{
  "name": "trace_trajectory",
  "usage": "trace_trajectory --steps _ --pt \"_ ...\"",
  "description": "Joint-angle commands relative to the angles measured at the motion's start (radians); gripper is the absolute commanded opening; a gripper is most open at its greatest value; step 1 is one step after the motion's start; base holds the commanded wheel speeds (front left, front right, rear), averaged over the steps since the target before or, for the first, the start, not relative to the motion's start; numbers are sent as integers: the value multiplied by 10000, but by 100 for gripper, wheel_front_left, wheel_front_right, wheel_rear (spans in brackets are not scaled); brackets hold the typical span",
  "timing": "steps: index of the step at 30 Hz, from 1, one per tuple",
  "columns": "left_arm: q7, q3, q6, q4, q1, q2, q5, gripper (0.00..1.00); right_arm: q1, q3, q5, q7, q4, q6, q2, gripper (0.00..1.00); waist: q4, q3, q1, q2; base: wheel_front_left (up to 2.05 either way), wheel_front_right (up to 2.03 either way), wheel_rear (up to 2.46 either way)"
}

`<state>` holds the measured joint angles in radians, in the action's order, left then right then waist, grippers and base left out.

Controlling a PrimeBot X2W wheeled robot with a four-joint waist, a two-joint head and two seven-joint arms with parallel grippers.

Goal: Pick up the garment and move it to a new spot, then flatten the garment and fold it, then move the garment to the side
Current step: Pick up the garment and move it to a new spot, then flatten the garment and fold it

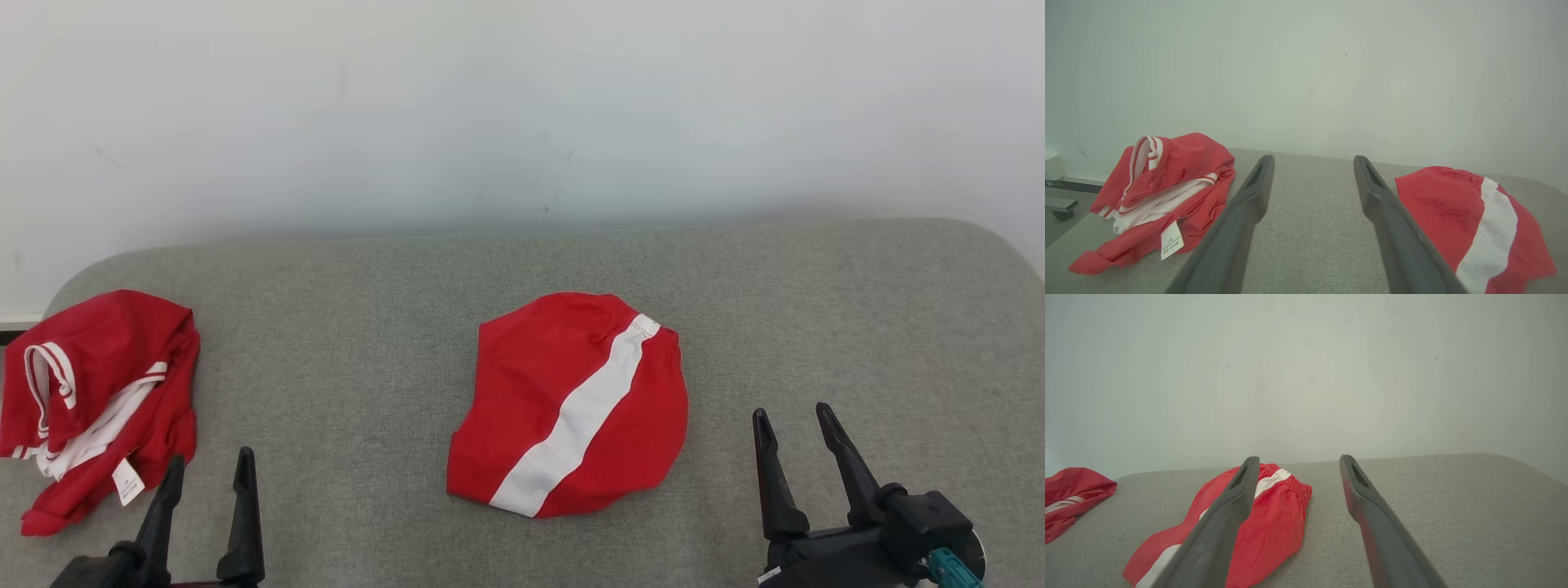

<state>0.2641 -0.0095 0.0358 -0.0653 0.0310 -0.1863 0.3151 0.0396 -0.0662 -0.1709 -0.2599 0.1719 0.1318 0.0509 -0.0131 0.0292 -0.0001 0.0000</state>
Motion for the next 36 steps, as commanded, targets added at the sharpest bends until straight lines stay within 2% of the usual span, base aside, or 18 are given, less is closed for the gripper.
trace_trajectory --steps 1,23,36 --pt "3 44 38 44 107 44 -30 100 -59 19 55 -10 -11 -22 -10 100 15 -7 1 0 0 0 0" --pt "5 193 517 12 109 180 -441 100 -124 39 9 90 48 -22 -11 100 43 -99 1 0 0 0 0" --pt "5 264 587 -99 75 241 -514 100 -147 35 -27 73 110 -22 -11 100 77 -126 1 0 0 0 0"
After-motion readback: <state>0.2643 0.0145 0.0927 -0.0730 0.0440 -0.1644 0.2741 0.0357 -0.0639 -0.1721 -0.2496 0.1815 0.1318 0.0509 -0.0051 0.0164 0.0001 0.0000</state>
